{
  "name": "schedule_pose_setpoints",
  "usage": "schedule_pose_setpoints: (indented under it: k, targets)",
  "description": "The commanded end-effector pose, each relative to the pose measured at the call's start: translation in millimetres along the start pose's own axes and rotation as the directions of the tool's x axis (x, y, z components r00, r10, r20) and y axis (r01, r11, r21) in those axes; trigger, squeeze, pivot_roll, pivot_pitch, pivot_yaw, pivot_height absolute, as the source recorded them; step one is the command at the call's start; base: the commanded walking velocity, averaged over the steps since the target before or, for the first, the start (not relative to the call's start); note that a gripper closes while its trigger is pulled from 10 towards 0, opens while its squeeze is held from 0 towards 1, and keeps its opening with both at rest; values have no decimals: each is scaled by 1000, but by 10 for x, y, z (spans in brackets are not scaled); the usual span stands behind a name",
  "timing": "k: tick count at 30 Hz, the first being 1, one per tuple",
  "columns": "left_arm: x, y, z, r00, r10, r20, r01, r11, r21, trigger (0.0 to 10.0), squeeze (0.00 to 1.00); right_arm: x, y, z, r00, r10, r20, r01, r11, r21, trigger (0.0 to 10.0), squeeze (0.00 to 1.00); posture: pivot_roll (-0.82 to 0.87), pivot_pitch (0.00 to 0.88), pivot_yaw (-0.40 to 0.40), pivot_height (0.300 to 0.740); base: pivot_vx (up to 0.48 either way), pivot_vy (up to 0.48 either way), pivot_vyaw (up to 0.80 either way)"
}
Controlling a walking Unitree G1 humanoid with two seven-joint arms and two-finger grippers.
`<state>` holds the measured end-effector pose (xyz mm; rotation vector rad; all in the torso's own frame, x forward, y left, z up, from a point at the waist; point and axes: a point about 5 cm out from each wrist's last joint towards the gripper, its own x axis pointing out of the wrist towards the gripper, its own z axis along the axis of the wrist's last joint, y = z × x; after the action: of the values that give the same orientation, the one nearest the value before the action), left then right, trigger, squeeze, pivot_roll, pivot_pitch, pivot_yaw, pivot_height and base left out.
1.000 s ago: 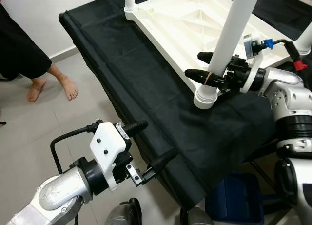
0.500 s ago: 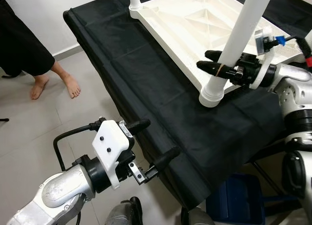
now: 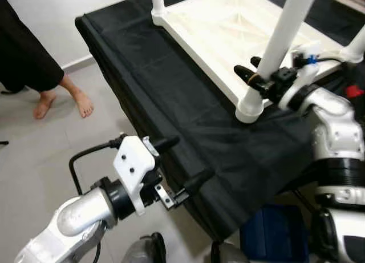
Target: Building children table
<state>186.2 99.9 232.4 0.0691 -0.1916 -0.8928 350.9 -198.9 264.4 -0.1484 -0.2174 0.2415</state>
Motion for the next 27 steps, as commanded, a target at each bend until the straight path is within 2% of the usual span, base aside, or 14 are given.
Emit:
schedule_pose_setpoints:
  k: [1,2,3,8,9,15,16,18,19,22,23,24,25,27]
  targets:
    - [7,-10,-29,1000,-2,-4,2,1000,-9,10000,0,-142,-14,-177,967,-234,-97,229,972,-60,0,0,6,236,9,740,0,0,0]
    - [23,-18,-41,1000,-6,-4,6,1000,-10,10000,0,-219,137,-246,948,-300,-106,297,954,-45,0,0,7,233,-1,740,0,0,0]
    - [35,-22,-47,1000,-12,-1,12,1000,-9,10000,0,-246,330,-326,950,-286,-123,285,958,-30,0,0,-3,228,-3,740,0,0,0]
    - [30,-4,-45,1000,-6,2,6,1000,-4,10000,0,-213,345,-331,953,-274,-133,275,961,-15,0,0,-5,224,-12,740,0,0,0]
    - [33,4,-46,1000,-1,5,1,1000,-3,10000,0,-195,339,-305,955,-265,-133,265,964,-22,10000,0,-10,226,-13,740,0,0,0]
    - [44,-3,-50,1000,-1,9,1,1000,-6,10000,0,-175,356,-291,966,-217,-137,219,976,-5,10000,0,-13,229,-12,740,0,0,0]
    - [53,-10,-53,1000,-3,13,3,1000,-8,10000,0,-180,363,-238,980,-158,-121,164,986,42,10000,306,-15,236,-7,740,0,0,0]
    - [53,-10,-53,1000,-3,13,3,1000,-8,10000,0,-180,363,-238,980,-158,-121,164,986,42,10000,306,-15,236,-7,740,0,0,0]
    - [57,-14,-52,1000,-5,16,5,1000,-9,10000,0,-201,372,-169,989,-103,-105,111,991,71,10000,1000,-13,244,-7,740,0,0,0]
    - [43,-21,-51,1000,-7,12,8,1000,-10,10000,0,-220,254,-11,997,67,-49,-61,992,111,10000,1000,-5,258,-9,740,0,0,0]
    - [43,-21,-51,1000,-7,12,8,1000,-10,10000,0,-220,254,-11,997,67,-49,-61,992,111,10000,1000,-5,258,-9,740,0,0,0]
    - [32,-28,-49,1000,-7,9,7,1000,-11,10000,0,-235,189,43,984,174,-28,-169,976,138,10000,1000,-3,265,-13,740,0,0,0]
    - [14,-46,-53,1000,-6,6,6,1000,-15,10000,0,-263,22,111,957,292,8,-290,946,145,10000,1000,2,274,-15,740,0,0,0]
    - [8,-52,-56,1000,-5,4,5,1000,-15,10000,0,-270,-39,123,947,321,16,-320,936,145,10000,1000,2,274,-15,740,0,0,0]
